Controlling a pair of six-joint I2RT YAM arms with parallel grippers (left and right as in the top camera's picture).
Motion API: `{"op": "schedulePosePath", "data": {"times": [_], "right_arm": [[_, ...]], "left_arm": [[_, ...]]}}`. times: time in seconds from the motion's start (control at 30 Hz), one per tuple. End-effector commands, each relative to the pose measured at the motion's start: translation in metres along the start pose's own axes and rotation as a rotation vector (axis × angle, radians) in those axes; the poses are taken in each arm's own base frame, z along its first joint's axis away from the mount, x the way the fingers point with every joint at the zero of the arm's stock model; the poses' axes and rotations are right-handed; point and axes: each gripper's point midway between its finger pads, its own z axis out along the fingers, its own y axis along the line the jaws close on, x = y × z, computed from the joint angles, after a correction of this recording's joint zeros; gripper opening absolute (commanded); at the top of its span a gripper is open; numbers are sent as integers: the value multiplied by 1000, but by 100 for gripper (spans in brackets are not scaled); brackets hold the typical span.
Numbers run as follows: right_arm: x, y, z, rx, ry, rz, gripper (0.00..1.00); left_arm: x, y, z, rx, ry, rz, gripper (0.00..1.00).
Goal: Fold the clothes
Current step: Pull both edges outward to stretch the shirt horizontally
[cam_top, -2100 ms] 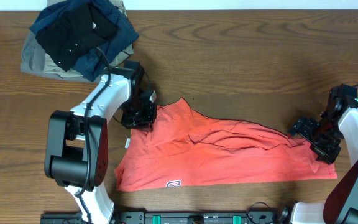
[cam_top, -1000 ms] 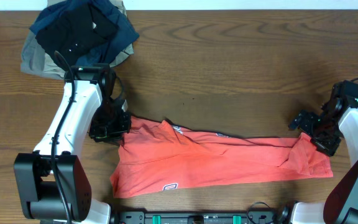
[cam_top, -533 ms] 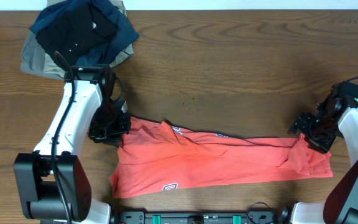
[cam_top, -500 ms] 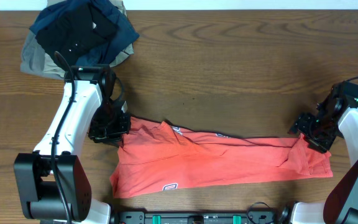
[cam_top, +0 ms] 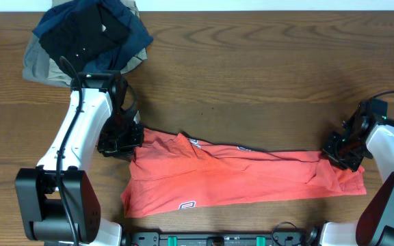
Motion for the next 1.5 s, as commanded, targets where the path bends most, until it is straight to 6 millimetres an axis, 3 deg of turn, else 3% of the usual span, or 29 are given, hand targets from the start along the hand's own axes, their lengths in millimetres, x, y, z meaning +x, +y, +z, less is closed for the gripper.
{"op": "schedulePosePath", "data": {"times": [0.0,0.17,0.33,0.47,0.93,1.07,1.3,1.47], "right_arm": [[-5,1,-1,-3,-21,-1,2],[-26,6,-16,-8,-86,3,1],[-58,-4,-43,14,-183,67,1],[-73,-14,-56,6,-225,111,1],[-96,-19,-71,-57,-301,167,1],[-106,-14,-85,-98,-331,152,1],[-122,3,-134,-166,-388,120,1],[-111,5,-133,-162,-342,68,1]], "left_arm": [[2,4,-1,-14,-2,-1,6],[-5,3,-1,-9,-32,-12,6],[-16,1,-2,4,-75,-16,6],[-27,4,-3,13,-119,-37,6],[-30,56,-12,65,-144,-240,6],[-30,59,-13,72,-144,-249,6],[-30,58,-13,76,-144,-249,6],[-30,58,-13,75,-144,-249,6]]}}
